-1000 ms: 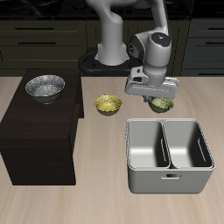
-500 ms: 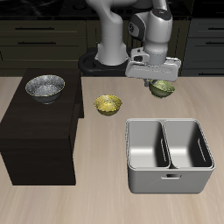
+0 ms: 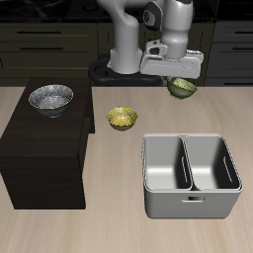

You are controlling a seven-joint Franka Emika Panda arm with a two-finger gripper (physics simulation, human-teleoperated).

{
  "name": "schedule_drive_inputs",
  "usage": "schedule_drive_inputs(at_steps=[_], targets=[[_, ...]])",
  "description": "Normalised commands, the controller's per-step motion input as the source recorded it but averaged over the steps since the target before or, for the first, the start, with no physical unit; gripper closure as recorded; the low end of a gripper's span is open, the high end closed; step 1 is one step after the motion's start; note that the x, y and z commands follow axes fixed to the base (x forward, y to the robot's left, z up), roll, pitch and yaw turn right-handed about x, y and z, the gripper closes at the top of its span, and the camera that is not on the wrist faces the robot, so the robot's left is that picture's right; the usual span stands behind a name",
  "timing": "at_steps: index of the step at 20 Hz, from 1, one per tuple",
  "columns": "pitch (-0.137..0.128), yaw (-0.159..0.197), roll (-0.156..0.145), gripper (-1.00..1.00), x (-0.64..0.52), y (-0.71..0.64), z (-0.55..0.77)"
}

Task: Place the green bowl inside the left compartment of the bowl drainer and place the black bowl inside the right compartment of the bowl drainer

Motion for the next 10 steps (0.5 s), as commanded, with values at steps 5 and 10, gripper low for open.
schedule_drive_inputs(at_steps=[5, 10], targets=[[-0.045, -0.003, 0.013, 1.0, -0.05, 0.05, 0.28], [-0.029, -0.005, 0.009, 1.0, 0.02, 0.08, 0.22]])
